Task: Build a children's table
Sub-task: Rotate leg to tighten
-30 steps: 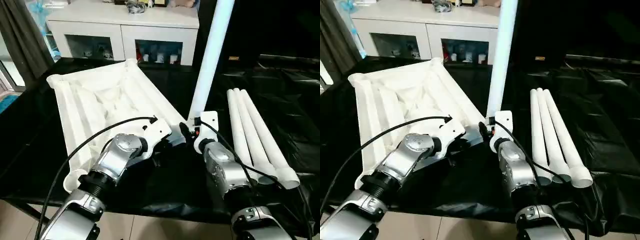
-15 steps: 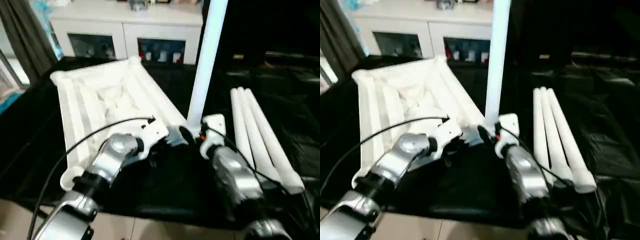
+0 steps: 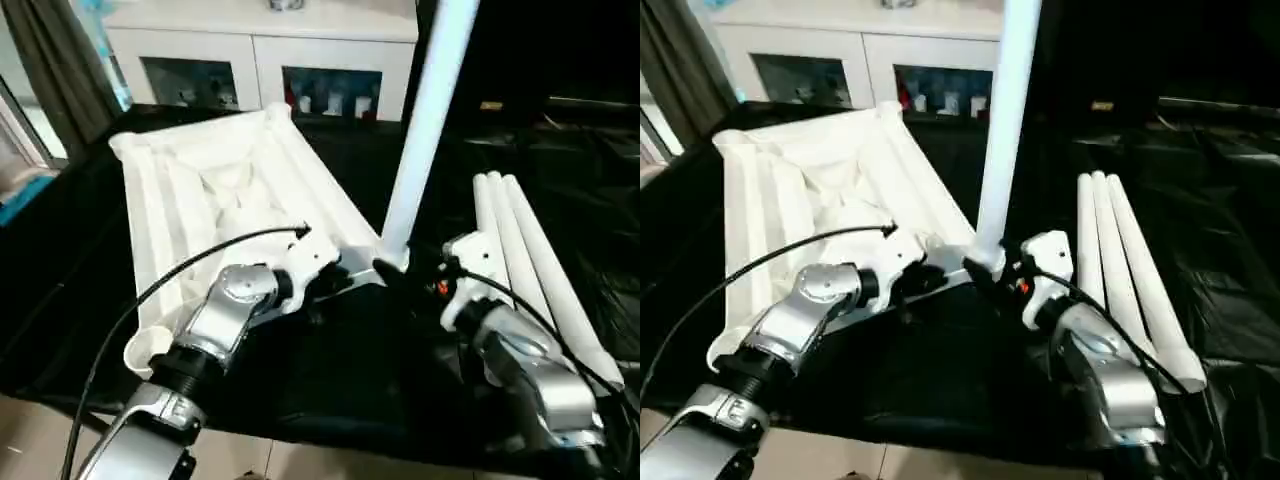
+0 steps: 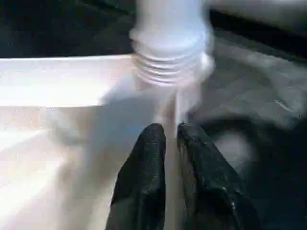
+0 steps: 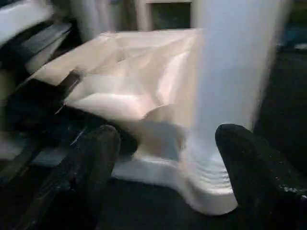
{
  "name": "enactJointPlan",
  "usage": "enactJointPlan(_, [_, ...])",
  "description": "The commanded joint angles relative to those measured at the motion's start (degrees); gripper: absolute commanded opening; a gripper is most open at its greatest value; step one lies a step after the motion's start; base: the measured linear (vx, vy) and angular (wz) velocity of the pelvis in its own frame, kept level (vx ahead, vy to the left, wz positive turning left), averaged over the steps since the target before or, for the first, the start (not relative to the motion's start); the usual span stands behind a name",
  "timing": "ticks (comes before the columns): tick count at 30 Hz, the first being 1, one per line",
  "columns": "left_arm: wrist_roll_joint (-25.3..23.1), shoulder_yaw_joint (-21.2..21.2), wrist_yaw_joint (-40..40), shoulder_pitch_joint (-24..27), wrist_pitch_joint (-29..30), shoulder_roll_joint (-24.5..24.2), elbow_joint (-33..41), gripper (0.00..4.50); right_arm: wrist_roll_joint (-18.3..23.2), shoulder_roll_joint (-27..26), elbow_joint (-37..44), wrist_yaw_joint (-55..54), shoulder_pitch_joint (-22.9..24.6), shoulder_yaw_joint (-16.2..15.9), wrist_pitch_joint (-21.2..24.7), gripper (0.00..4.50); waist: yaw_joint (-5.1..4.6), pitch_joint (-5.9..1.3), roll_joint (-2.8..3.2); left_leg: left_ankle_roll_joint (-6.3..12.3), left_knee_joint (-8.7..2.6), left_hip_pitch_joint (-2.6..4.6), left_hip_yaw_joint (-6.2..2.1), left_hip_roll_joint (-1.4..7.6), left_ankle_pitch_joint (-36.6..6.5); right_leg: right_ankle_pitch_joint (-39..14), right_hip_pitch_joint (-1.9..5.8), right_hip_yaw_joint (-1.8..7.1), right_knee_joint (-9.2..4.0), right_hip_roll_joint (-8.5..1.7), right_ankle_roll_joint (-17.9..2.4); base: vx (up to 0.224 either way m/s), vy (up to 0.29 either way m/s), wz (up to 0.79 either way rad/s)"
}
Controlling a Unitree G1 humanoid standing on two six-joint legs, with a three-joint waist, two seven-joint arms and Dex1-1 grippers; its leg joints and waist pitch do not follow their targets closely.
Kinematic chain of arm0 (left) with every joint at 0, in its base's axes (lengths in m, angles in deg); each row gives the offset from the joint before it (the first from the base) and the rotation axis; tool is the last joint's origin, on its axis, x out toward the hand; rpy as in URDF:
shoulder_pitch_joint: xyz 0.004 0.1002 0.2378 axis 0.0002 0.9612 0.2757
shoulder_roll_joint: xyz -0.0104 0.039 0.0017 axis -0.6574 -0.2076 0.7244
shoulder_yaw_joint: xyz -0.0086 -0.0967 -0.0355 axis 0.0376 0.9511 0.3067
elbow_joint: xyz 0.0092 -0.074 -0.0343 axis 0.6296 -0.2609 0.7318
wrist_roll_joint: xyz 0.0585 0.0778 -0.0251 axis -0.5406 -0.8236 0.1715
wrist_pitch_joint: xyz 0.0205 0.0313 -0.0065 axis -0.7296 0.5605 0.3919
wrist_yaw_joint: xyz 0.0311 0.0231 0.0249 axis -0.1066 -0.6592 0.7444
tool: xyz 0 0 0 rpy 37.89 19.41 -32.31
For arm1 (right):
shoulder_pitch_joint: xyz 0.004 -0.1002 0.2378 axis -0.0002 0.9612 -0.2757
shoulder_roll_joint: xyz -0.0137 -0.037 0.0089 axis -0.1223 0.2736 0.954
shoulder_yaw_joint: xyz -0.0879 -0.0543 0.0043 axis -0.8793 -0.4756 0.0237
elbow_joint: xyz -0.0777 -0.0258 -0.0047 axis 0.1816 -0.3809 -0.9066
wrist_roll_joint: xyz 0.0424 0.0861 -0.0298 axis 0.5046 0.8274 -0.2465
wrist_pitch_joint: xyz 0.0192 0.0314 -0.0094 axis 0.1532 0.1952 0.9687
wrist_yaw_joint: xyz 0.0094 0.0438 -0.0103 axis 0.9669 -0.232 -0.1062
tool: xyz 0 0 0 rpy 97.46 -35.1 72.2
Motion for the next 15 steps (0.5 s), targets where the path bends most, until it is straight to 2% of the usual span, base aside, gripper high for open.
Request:
enactJointPlan(1, [1.58,5.3,2.6,-0.23,1.12,-2.73,2.19,1.07,1.02,0.88,2.32,3.16,0.64,-2.28,2.23,3.59,0.16,-3.58,-0.76,6.52,-3.04,0.01,-1.24,3.3,-6.15,-2.74,3.55,2.8,-3.37,-4.37,-11.48,0.0,0.0,0.0])
enactJointPlan(2, [1.58,5.3,2.6,-0.23,1.12,-2.73,2.19,1.18,1.02,0.88,2.32,3.16,0.64,-2.28,2.23,3.59,0.08,-3.5,-0.78,6.37,-3.01,0.03,-1.16,3.16,-6.74,-4.33,3.5,2.73,-3.59,-4.3,-11.38,0.0,0.0,0.0])
enactJointPlan(3, [1.53,7.08,4.22,-0.2,0.95,-3.95,2.34,1.18,-0.06,0.78,1.99,3.33,0.71,-3.37,2.52,3.59,0.11,-3.46,-0.69,6.18,-3.02,0.15,-1.16,3.2,-7.02,-5.21,3.4,2.73,-3.66,-4.32,-11.36,0.0,0.0,0.0])
enactJointPlan(4, [1.17,8.18,5.45,-0.18,0.98,-5.09,2.55,1.18,-1.28,0.29,0.81,2.72,0.32,-4.14,2.54,3.59,0.11,-3.47,-0.86,5.72,-3.04,0.28,-1.14,3.24,-7.08,-6.29,3.27,2.72,-3.68,-4.2,-11.25,0.0,0.0,0.0])
enactJointPlan(6, [0.16,10.0,8.02,-0.19,1.31,-7.5,3.32,1.18,-4.25,-0.66,-2.38,0.44,-1.08,-5.73,2.88,3.59,0.15,-3.49,-0.65,5.16,-3.08,0.38,-1.19,3.35,-6.94,-6.47,3.1,2.75,-3.56,-4.16,-11.29,0.0,0.0,0.0])
enactJointPlan(7, [-0.24,10.83,9.2,-0.24,1.59,-8.5,3.69,1.18,-5.58,-1.03,-3.86,-0.61,-1.78,-6.43,3.08,3.59,0.01,-3.48,-0.53,4.17,-3.21,0.48,-1.29,3.39,-7.06,-6.51,2.99,2.7,-3.37,-4.08,-11.56,0.0,0.0,0.0])
enactJointPlan(8, [-0.32,10.97,9.44,-0.25,1.66,-8.66,3.75,1.18,-5.83,-1.08,-4.12,-0.81,-1.91,-6.55,3.11,3.59,-0.09,-3.46,-0.52,3.98,-3.19,0.5,-1.24,3.33,-7.12,-6.43,2.97,2.73,-3.42,-4.03,-11.66,0.0,0.0,0.0])
enactJointPlan(9, [-0.76,11.95,11.13,-0.43,3.41,-9.78,4.23,1.18,-6.53,-1.57,-5.82,-1.86,-2.8,-7.12,3.39,3.59,0.06,-3.39,-0.59,3.57,-3.19,0.56,-1.21,3.41,-7.27,-6.33,3.01,2.82,-3.39,-4.07,-11.54,0.0,0.0,0.0])
enactJointPlan(10, [-1.94,13.18,13.44,-0.43,5.63,-11.49,4.93,1.18,-7.26,-2.47,-8.64,-3.22,-4.24,-7.63,3.79,3.59,0.08,-3.44,-0.38,3.21,-3.2,0.74,-1.21,3.47,-7.64,-5.99,2.88,2.88,-3.22,-4.06,-11.78,0.0,0.0,0.0])
enactJointPlan(11, [-1.96,13.2,13.47,-0.43,5.66,-11.52,4.94,1.24,-7.27,-2.48,-8.68,-3.24,-4.26,-7.63,3.79,3.41,-0.02,-3.46,-0.3,2.89,-3.23,0.73,-1.28,3.46,-7.59,-5.76,2.88,2.84,-3.05,-4.04,-11.94,0.0,0.0,0.0])
enactJointPlan(12, [-4.37,15.08,16.62,0.32,9.98,-14.7,7.21,1.24,-8.43,-4.2,-13.86,-4.92,-7.05,-8.5,4.16,3.41,-0.11,-3.47,-0.33,2.08,-3.24,0.81,-1.32,3.46,-7.83,-5.82,2.84,2.85,-2.86,-4.12,-12.17,0.0,0.0,0.0])
enactJointPlan(13, [-4.37,15.08,16.62,0.32,9.98,-14.7,7.21,1.24,-8.43,-4.2,-13.86,-4.92,-7.05,-8.5,4.16,3.41,-0.21,-3.39,-0.38,2.05,-3.25,0.66,-1.32,3.38,-7.72,-5.86,2.93,2.9,-3.0,-4.17,-12.17,0.0,0.0,0.0])
enactJointPlan(15, [-6.58,15.44,17.79,1.85,12.24,-17.39,9.84,1.27,-8.97,-5.49,-17.53,-5.09,-9.26,-9.16,4.18,3.13,-0.41,-3.41,-0.34,1.63,-3.24,0.53,-1.41,3.44,-7.24,-4.92,3.12,2.9,-2.7,-4.21,-12.38,0.0,0.0,0.0])
